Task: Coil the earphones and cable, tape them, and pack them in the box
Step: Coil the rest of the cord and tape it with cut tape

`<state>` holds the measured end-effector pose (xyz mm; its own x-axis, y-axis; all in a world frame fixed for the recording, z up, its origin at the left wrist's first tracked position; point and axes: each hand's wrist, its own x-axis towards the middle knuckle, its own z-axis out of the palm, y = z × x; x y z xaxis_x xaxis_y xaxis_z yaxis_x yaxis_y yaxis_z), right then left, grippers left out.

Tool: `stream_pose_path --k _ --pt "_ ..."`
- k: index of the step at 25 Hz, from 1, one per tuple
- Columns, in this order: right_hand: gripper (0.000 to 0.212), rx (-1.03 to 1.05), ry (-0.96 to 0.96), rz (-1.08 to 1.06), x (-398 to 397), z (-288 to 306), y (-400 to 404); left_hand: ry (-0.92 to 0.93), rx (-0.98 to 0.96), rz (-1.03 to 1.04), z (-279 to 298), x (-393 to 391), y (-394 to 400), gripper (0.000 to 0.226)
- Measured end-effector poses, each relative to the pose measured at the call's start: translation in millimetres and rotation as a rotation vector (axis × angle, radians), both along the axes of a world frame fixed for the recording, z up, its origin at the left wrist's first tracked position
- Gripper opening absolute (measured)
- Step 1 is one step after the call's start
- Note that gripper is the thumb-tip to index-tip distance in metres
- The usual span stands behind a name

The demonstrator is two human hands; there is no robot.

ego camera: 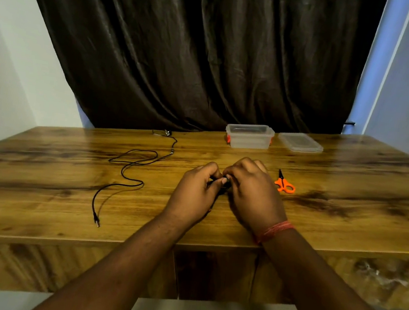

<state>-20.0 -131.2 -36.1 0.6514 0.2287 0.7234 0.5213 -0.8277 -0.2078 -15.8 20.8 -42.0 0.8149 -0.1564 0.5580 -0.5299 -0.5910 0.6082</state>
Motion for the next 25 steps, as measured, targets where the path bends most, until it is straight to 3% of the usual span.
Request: stream_pose_path --k 8,17,22,25 --pt "0.018 -0.043 0.044 0.046 2.5 -1.1 0.2 0.015 -0.055 0.030 2.9 -2.5 0.9 0.018" --pt "0.011 0.183 -0.021 0.013 2.6 -0.3 -1.9 0.013 -0.009 0.016 1.0 -1.1 0.4 0.015" --pt "0.015 0.010 0.004 0.016 -1.0 0.3 0.0 0.000 -0.013 0.013 2.5 -1.6 0.5 0.016" --pt "0.014 0.007 0.008 0.035 -1.8 0.7 -0.3 0.020 -0.040 0.012 2.7 -2.7 0.9 0.016"
